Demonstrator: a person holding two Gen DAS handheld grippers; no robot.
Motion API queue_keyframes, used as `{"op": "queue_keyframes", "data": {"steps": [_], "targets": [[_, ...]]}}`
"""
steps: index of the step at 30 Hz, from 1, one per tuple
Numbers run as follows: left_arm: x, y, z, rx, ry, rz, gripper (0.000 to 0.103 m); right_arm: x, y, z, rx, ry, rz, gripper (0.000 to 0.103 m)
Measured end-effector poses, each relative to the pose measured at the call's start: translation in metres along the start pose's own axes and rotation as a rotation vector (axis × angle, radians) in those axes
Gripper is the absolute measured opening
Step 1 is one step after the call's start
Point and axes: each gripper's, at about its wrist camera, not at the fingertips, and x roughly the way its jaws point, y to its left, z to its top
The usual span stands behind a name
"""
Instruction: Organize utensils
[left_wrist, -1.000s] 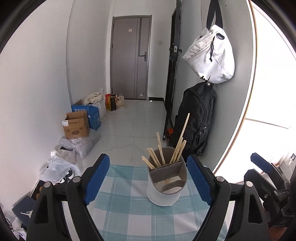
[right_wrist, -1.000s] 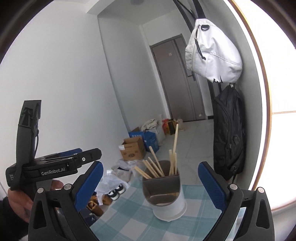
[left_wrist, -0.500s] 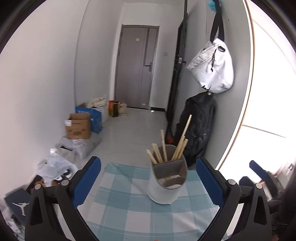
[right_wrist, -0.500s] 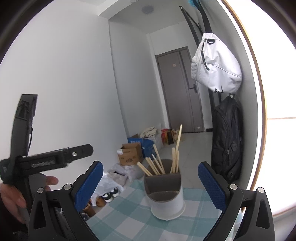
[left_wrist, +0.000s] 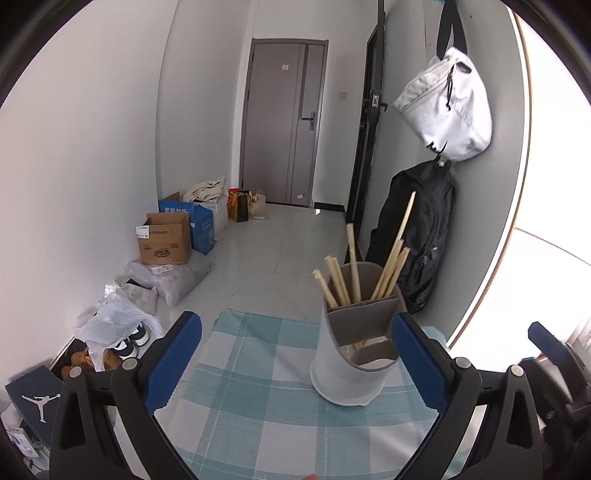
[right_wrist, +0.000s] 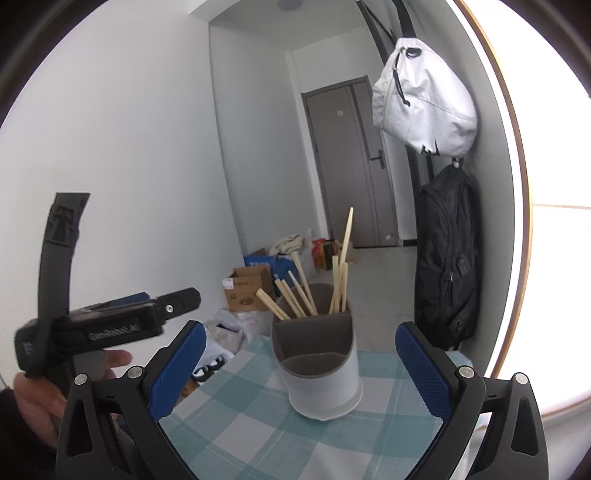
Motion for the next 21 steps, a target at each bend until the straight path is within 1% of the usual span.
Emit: {"op": "queue_keyframes", "data": {"steps": [5,7,10,15,19,21], "targets": [[0.012,0.002,-0.008,-0.004,0.050,-0.003,0.100,0.010,0.001,-0.006,0.012,0.029,-0.003,0.103],[0.015,0.002,-0.011,-0.007,0.076,-0.006,0.100,0.013,0.001,-0.006,0.010,0.030,-0.005,0.103],[0.017,0.002,-0.011,-0.013,0.090,-0.008,0.100,0.015,0.000,-0.006,0.016,0.023,-0.009,0.103],[0.019,-0.001,-0.010,0.017,0.080,0.036,0.100,0.015,-0.006,-0.004,0.055,0.008,-0.014,0.103],[0.015,-0.002,-0.010,0.022,0.062,0.049,0.100,0.014,-0.009,-0.004,0.066,0.005,-0.015,0.103],[0.016,-0.002,-0.010,0.024,0.063,0.042,0.100,0.014,-0.009,-0.005,0.067,0.007,-0.015,0.103]]}}
